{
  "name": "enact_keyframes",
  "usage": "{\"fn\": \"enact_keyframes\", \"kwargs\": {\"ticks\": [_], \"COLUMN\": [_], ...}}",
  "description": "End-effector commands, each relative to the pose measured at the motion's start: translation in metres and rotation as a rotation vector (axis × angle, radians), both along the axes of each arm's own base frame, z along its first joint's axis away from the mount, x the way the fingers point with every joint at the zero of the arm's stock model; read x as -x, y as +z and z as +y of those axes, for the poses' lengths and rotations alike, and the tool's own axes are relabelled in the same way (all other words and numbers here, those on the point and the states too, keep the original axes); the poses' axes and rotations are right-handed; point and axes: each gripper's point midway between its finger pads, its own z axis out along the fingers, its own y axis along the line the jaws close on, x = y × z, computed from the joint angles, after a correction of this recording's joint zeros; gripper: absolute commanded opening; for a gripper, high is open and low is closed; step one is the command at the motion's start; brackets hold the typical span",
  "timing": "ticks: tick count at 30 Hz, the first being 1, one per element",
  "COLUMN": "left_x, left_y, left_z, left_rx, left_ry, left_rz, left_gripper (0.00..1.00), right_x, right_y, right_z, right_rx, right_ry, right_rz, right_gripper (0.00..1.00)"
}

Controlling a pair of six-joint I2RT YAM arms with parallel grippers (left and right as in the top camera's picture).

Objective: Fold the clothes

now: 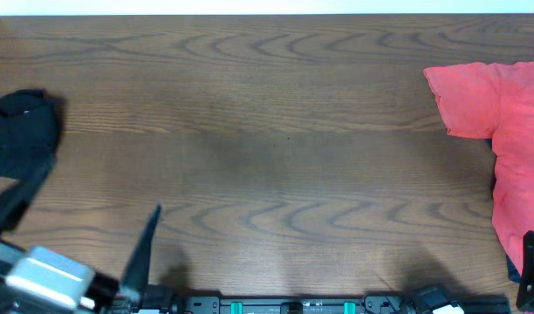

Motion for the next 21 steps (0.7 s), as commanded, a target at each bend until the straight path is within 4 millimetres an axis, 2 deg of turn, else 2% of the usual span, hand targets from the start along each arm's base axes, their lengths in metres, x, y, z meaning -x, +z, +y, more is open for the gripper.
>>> {"fn": "enact_keyframes", "kwargs": {"ticks": [1, 6, 12, 21], "left_x": [-0.023, -0.041, -0.065, -0.08], "left_y": [-0.01, -0.055, -0.124, -0.201], "left_z": [0.009, 0.01, 0.035, 0.062], "left_rx": [0.047, 0.071, 0.307, 0.511], "left_ry": [0.06, 0.07, 0.203, 0.355], "left_rz": [0.001, -0.019, 0.031, 0.132], "left_gripper": [0.98, 0.98, 0.98, 0.98], "right_x": [0.0, 0.0, 0.0, 0.0], "right_y": [0.0, 0.0, 0.0, 0.0], "right_z": [-0.002, -0.002, -0.002, -0.002], "right_rx": [-0.005, -0.005, -0.005, -0.005], "right_ry": [-0.009, -0.009, -0.009, -0.009], "right_rz": [-0.001, -0.001, -0.001, -0.001], "right_gripper": [0.99, 0.99, 0.99, 0.99]}}
